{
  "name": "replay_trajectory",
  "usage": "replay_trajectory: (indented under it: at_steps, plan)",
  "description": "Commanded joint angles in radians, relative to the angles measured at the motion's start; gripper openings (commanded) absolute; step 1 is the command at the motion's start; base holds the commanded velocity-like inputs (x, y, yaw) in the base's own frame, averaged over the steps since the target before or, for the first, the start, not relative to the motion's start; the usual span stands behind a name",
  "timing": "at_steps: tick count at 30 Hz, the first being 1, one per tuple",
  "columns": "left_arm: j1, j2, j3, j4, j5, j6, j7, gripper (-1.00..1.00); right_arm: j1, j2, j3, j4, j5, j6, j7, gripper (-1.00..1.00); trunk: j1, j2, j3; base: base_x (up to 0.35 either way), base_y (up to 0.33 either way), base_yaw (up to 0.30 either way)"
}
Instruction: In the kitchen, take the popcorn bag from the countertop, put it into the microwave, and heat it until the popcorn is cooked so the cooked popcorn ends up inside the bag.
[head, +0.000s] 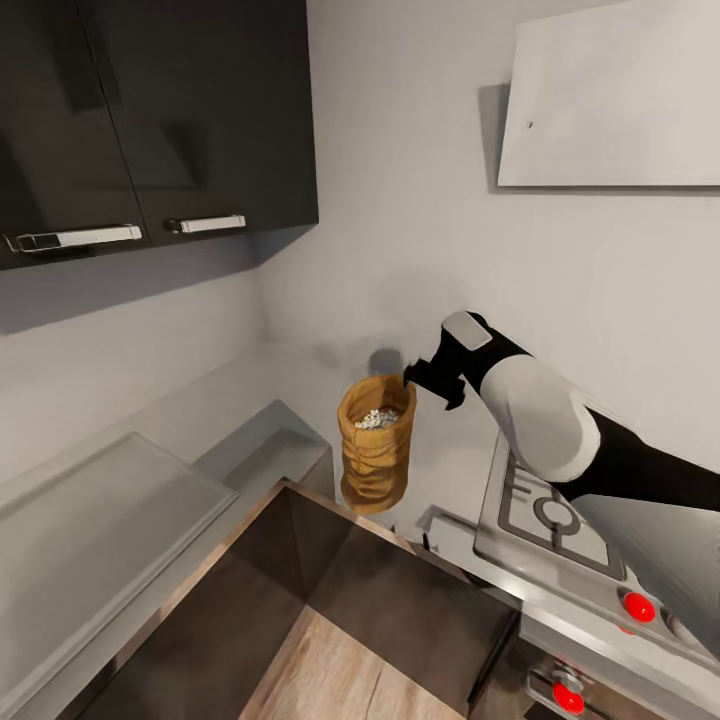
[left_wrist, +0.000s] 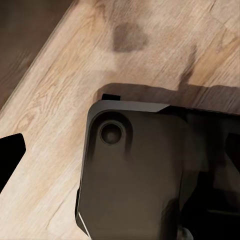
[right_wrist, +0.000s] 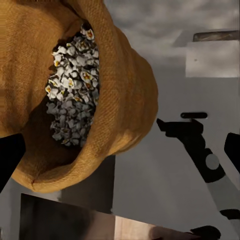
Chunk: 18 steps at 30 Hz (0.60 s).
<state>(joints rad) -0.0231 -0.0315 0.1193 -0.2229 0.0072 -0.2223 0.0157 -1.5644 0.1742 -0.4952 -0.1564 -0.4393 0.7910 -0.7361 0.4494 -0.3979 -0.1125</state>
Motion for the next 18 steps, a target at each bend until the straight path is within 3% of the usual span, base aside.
replay_trajectory:
  at_steps: [1,18]
  plan:
    - [0.000,-0.001,0.003,0.000,0.001,-0.003,0.001,1.00,0.002,0.000,0.003,-0.001,-0.010,0.000,-0.009,1.00,0.001,-0.002,-0.002,0.000,0.000,0.000]
    - [0.000,0.000,0.003,0.000,0.000,-0.003,0.001,1.00,0.006,0.000,0.006,0.000,-0.007,-0.031,-0.043,1.00,0.001,-0.002,-0.002,0.000,0.000,0.000]
